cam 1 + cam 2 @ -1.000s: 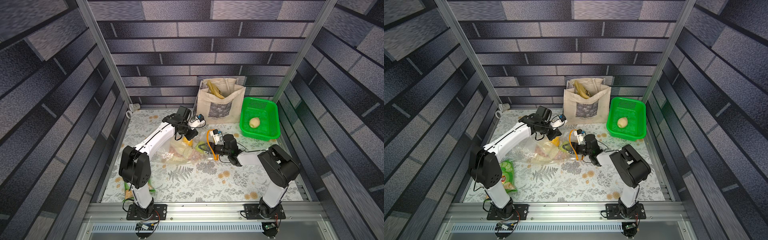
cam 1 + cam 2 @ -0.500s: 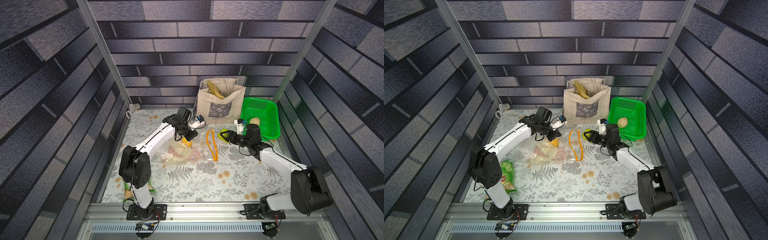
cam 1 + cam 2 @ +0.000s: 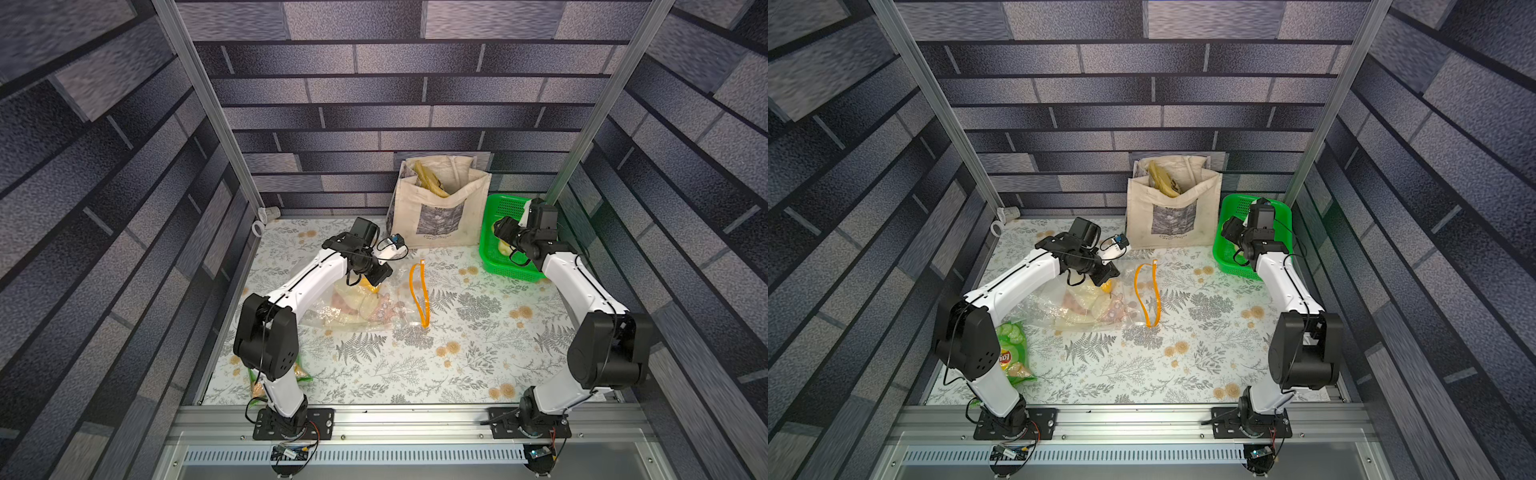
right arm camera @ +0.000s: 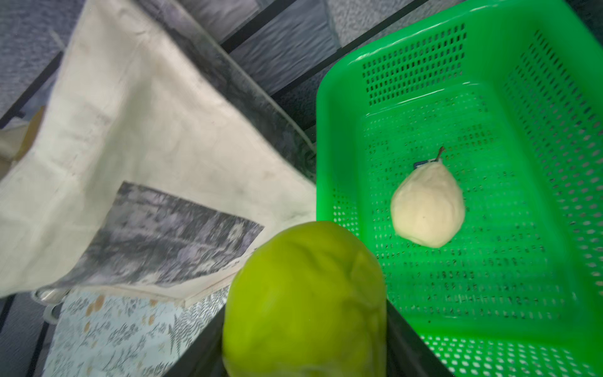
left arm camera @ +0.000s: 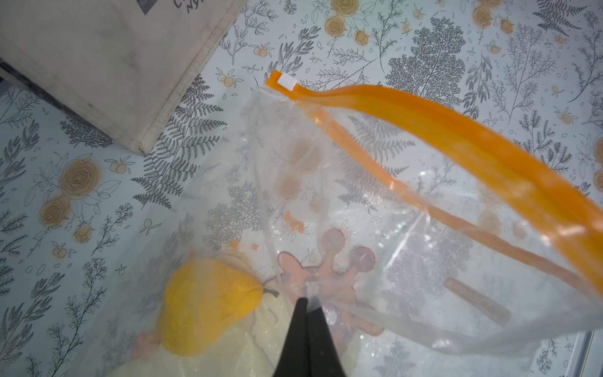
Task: Open the zip-top bag and take out the pear
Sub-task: Place the pear in the basket.
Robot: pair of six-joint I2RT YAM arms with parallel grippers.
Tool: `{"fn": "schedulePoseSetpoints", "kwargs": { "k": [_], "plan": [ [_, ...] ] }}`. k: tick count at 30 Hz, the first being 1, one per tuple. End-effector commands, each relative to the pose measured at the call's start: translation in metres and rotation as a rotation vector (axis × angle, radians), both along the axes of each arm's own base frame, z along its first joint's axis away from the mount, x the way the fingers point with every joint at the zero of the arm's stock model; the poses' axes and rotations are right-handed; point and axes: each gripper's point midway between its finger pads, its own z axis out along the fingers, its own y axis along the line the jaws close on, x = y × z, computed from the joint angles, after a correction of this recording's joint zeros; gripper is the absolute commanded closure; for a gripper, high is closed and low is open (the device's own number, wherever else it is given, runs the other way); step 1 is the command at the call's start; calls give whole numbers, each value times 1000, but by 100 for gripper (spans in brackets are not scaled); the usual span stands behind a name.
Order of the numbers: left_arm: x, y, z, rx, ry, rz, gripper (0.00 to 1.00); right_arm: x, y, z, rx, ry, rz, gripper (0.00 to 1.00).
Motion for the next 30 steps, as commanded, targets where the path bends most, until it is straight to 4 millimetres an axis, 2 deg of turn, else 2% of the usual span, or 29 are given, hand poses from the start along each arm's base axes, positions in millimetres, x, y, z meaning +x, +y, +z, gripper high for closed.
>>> {"fn": "schedulePoseSetpoints", "kwargs": {
  "k": [1, 5, 8, 11, 13, 15, 22, 25, 30],
  "plan": [
    [-6, 3, 14, -23, -29, -6, 100, 11, -46, -14, -166, 89, -177, 38],
    [-9, 3, 13, -23, -26, -11, 100, 25, -88, -21, -251, 133, -323, 38],
    [-9, 2, 13, -24, -24, -13, 100, 28, -112, -32, -268, 171, -389, 38],
    [-9, 2, 12, -25, -24, -13, 100, 32, -128, -45, -264, 211, -406, 38],
    [-9, 2, 12, -26, -22, -15, 100, 36, -134, -54, -265, 245, -397, 38],
    [-9, 2, 13, -28, -23, -15, 100, 41, -139, -79, -262, 308, -382, 38],
    [-10, 2, 14, -27, -25, -17, 100, 54, -148, -129, -205, 418, -337, 38],
    [-11, 3, 13, -25, -24, -18, 100, 60, -148, -142, -192, 445, -320, 38],
    [-11, 2, 11, -24, -20, -19, 100, 65, -147, -154, -185, 481, -302, 33]
  ]
}}
